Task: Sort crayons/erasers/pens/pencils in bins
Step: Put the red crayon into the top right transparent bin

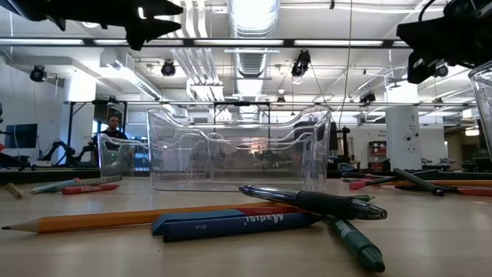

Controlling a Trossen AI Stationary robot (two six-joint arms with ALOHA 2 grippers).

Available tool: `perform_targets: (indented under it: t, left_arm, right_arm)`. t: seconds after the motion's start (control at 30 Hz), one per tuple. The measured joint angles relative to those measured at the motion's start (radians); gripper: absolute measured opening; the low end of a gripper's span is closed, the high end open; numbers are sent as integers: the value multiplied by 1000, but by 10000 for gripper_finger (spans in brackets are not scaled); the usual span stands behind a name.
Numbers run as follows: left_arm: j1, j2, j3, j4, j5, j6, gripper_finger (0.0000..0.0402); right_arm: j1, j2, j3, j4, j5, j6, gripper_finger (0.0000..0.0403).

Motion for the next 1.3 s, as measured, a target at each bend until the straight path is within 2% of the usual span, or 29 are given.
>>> perform_targets:
  t: [0.13, 0.23, 0.4, 0.8, 1.3]
  left_arm:
    - [-1, -54, 2, 7, -2, 14, 232]
    - [-1, -99, 1, 7, -3, 13, 232]
    - [0, -174, -2, -32, -7, 11, 232]
    - [0, -288, -11, -46, -15, 34, 232]
    - [0, -304, -12, -46, -17, 34, 232]
  right_arm:
    - [0, 22, 100, -175, 6, 22, 9]
    - [0, 58, 190, -307, 60, 38, 9]
    - [0, 125, 296, -434, 79, 41, 9]
    - [0, 216, 342, -441, 79, 31, 9]
    - [1, 216, 339, -445, 79, 42, 9]
